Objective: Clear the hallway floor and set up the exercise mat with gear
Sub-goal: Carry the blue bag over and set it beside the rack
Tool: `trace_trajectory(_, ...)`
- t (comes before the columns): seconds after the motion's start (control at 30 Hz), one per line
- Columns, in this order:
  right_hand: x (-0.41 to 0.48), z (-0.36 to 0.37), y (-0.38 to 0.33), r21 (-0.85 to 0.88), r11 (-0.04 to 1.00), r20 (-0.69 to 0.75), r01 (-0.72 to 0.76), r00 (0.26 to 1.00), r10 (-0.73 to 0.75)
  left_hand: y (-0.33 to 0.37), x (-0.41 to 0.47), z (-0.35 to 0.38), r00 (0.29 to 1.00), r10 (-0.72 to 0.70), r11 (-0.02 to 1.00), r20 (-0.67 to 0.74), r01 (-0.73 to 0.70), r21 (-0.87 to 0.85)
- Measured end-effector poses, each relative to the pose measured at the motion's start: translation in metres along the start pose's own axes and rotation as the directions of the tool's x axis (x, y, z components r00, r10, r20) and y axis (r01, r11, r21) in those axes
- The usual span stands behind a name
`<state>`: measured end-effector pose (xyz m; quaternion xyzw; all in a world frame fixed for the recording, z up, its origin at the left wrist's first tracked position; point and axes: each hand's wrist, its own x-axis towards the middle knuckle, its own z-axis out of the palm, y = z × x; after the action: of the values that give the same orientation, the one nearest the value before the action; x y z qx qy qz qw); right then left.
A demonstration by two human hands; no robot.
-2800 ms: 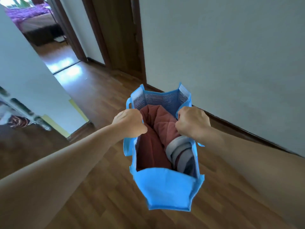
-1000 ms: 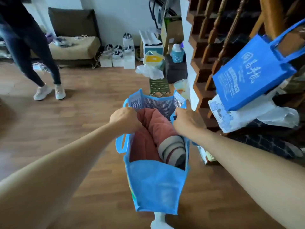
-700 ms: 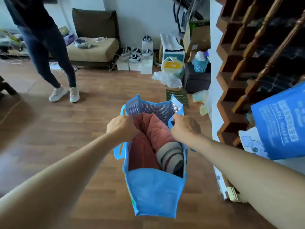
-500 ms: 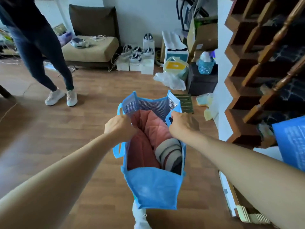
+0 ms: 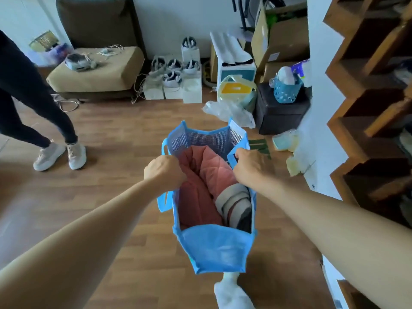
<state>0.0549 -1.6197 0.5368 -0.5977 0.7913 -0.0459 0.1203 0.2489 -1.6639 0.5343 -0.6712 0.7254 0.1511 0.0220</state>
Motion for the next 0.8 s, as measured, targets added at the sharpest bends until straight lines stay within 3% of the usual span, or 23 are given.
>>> trace_trajectory(0.4,0.238,0.087,0.001,-0.039,0.999,0.138,0.009,0.990,-0.003,0.014,0.242,0.069,0.997,-0.060,0.998,0.054,0.057,0.041)
trace_trajectory(0.8,0.418,0.314,0.037,-0.106,0.992,0.031,-0.073,0.997,0.076,-0.015,0.444,0.273,1.000,-0.027,0.999,-0.012,0.027,0.040)
